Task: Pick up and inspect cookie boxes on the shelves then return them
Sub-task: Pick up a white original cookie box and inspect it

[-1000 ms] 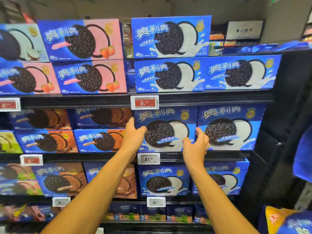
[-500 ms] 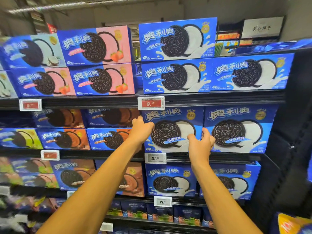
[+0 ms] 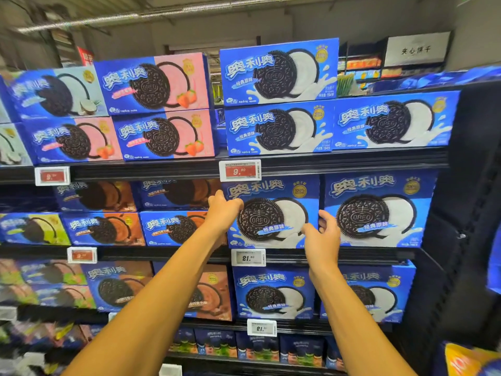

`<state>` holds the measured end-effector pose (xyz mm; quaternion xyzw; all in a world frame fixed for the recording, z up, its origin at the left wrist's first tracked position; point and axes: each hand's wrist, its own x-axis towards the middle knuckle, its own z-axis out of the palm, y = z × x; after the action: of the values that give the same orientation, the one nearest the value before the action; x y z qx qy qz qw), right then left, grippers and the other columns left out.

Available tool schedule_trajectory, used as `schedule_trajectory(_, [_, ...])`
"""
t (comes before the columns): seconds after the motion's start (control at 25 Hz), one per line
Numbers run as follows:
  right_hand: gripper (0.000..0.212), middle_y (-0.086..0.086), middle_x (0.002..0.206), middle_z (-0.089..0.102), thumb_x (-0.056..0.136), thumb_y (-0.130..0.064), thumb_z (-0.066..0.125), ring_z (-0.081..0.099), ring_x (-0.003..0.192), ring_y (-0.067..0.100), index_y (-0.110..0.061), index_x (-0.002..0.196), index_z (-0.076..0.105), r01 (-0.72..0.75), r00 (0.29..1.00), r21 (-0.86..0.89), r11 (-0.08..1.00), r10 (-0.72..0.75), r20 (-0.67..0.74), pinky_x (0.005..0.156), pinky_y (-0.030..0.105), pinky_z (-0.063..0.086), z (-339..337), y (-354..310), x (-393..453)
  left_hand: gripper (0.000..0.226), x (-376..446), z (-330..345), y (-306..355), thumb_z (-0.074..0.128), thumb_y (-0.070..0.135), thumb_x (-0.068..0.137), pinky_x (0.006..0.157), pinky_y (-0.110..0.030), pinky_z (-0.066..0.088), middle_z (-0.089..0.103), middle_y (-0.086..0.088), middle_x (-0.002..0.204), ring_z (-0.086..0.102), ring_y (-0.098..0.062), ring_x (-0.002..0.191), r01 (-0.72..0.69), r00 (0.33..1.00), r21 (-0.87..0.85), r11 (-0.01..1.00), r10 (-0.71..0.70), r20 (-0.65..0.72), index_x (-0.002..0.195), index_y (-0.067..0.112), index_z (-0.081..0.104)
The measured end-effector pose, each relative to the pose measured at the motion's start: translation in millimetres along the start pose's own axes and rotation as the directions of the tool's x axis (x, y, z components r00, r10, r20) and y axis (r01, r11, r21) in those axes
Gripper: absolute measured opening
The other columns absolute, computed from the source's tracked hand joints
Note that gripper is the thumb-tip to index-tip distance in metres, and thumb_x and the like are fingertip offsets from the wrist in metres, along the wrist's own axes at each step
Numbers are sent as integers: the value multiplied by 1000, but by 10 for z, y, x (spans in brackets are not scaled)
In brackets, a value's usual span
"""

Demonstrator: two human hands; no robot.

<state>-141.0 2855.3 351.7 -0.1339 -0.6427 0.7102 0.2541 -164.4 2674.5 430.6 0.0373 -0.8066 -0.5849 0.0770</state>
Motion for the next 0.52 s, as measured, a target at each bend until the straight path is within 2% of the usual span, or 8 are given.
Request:
schedule_trajectory(0.12, [65, 2, 148, 34, 92, -17, 60, 38, 132, 25, -18, 152, 36, -2, 1000, -123, 992, 0, -15, 109, 52, 36, 50, -10, -42, 63, 16, 5, 1, 56, 21, 74, 101, -57, 46, 41, -17, 143, 54, -37, 121, 15, 1000, -26, 1000, -15, 11, 133, 3, 42])
schedule_trajectory(0.2, [65, 3, 147, 35, 91, -18, 62, 39, 132, 27, -18, 151, 38, 13, 1000, -142, 990, -16, -22, 111, 55, 34, 45, -3, -61, 66, 15, 4, 10, 54, 25, 67, 101, -56, 45, 45, -18, 141, 54, -37, 120, 12, 1000, -40, 999, -11, 10, 129, 5, 46])
schedule_trajectory(0.28, [61, 2, 143, 39, 91, -14, 62, 44, 126, 23, -18, 149, 42, 36, 999, -108, 993, -40, -31, 107, 48, 39, 19, 5, -68, 68, 17, 7, 33, 53, 29, 61, 103, -55, 43, 47, -17, 138, 53, -36, 121, 1, 1000, -26, 1000, -1, 5, 125, 6, 49])
schedule_trajectory(0.36, [58, 1, 142, 40, 92, -12, 61, 53, 106, 5, -19, 147, 45, 48, 998, -64, 997, -50, -30, 88, 31, 45, -14, 21, -81, 73, 3, 17, 36, 53, 30, 60, 104, -54, 42, 45, -16, 140, 51, -35, 122, -5, 1000, -36, 999, 5, 1, 129, 5, 47])
schedule_trajectory(0.44, [55, -1, 143, 39, 94, -12, 60, 53, 85, -12, -18, 146, 46, 55, 998, -47, 997, -56, -28, 71, 16, 41, -43, 50, -79, 72, 12, 24, 17, 56, 27, 69, 105, -55, 42, 42, -15, 144, 49, -35, 125, -6, 1000, -47, 999, 6, -1, 136, 5, 43])
schedule_trajectory(0.52, [53, 1, 145, 39, 94, -13, 61, 49, 81, -14, -18, 145, 47, 58, 998, -75, 996, -60, -24, 71, 17, 39, -61, 69, -85, 57, 50, 10, -30, 56, 23, 82, 105, -54, 41, 43, -13, 145, 49, -33, 126, -14, 1000, -40, 999, 14, -2, 135, 8, 44])
